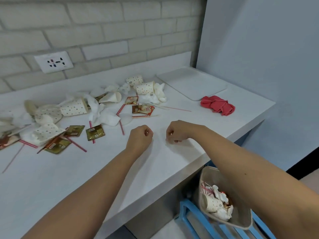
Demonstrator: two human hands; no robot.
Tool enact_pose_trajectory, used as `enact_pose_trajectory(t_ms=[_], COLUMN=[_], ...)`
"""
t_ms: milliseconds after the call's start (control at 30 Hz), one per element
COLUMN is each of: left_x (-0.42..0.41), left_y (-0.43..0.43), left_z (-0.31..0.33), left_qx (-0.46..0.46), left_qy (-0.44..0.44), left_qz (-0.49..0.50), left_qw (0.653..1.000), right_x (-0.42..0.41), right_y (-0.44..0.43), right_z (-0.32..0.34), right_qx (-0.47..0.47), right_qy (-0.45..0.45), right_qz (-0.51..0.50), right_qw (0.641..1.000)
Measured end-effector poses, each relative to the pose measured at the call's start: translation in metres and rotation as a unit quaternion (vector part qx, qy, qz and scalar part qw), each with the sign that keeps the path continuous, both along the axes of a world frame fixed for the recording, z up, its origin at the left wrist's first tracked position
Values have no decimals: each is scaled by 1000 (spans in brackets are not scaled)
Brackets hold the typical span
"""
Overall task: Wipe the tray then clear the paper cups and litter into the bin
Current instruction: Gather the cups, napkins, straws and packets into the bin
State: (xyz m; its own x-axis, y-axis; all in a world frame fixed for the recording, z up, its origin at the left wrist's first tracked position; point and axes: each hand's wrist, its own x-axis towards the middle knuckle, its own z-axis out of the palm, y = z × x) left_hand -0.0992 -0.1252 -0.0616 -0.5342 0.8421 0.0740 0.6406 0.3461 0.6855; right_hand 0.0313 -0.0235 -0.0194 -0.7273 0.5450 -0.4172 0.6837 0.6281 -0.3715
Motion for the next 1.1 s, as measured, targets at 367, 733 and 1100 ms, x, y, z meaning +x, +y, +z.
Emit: enact_pose_trajectory(t_ms=[367,733,1100], left_x=[-115,-220,-255], left_y=[-31,-97,-143], left_z=[5,29,19], left_qx=[-48,-216,-296], left_qy=[42,131,126], left_qz=[91,115,-31], left_qw=[994,961,946], right_x=[-107,-211,-263], right_y=[-14,-64,-87], right_z=[-14,-19,-23], right_qx=[27,58,89], right_qy=[80,169,-4], right_qz=[-31,48,166], right_qw=[996,983,982])
